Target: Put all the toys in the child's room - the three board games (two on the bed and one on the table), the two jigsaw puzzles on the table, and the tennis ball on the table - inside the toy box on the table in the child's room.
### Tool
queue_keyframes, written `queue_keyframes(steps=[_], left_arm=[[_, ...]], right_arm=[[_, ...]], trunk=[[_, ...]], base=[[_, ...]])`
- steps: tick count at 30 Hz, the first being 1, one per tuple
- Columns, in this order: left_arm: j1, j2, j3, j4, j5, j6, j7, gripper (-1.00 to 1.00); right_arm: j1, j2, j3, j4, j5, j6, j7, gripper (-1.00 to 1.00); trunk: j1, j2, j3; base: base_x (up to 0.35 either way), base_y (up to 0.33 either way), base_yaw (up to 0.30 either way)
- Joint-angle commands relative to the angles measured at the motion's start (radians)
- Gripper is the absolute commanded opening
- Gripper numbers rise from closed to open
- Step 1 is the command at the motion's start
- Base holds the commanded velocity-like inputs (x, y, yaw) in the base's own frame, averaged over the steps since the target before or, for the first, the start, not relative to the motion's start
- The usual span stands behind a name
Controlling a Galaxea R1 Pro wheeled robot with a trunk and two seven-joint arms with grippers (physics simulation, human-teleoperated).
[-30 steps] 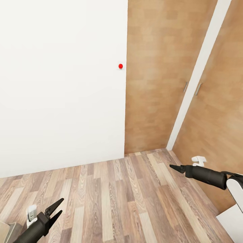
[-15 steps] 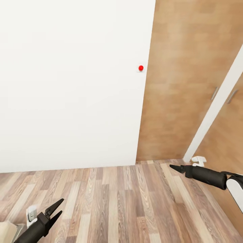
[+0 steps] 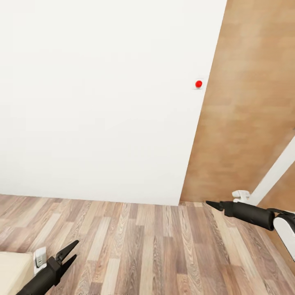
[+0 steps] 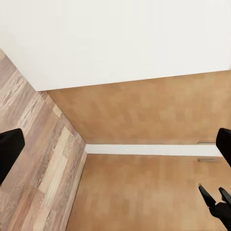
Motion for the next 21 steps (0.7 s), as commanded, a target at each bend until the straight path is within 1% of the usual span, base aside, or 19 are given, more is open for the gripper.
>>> queue_keyframes(steps=[1, 7, 17, 19, 21], left_arm=[[0.0, 0.0, 0.0, -0.003, 0.007, 0.008, 0.003, 1.0], [-0.003, 0.0, -0.001, -0.005, 0.007, 0.015, 0.005, 1.0], [-0.008, 0.0, -0.003, -0.012, 0.006, 0.019, 0.007, 1.0], [-0.009, 0.0, -0.004, -0.013, 0.001, 0.019, 0.018, 1.0], [-0.009, 0.0, -0.004, -0.01, -0.008, 0.02, 0.046, 1.0]], right_arm=[[-0.001, 0.003, 0.003, 0.0, 0.008, 0.005, 0.004, 1.0], [-0.002, 0.014, 0.023, 0.0, 0.019, 0.008, -0.004, 1.0], [-0.003, 0.017, 0.034, 0.0, 0.023, 0.013, -0.005, 1.0], [-0.004, 0.018, 0.035, 0.0, 0.023, 0.013, -0.006, 1.0], [-0.004, 0.018, 0.037, 0.0, 0.023, 0.014, -0.006, 1.0]], trunk=[[0.001, -0.002, -0.002], [0.001, -0.002, -0.002], [0.001, -0.002, -0.002], [0.001, -0.002, -0.002], [0.001, -0.002, -0.002]], base=[[0.014, 0.0, 0.294], [0.008, 0.0, 0.294], [0.002, 0.0, 0.294], [0.001, 0.0, 0.296], [0.0, 0.0, 0.297]])
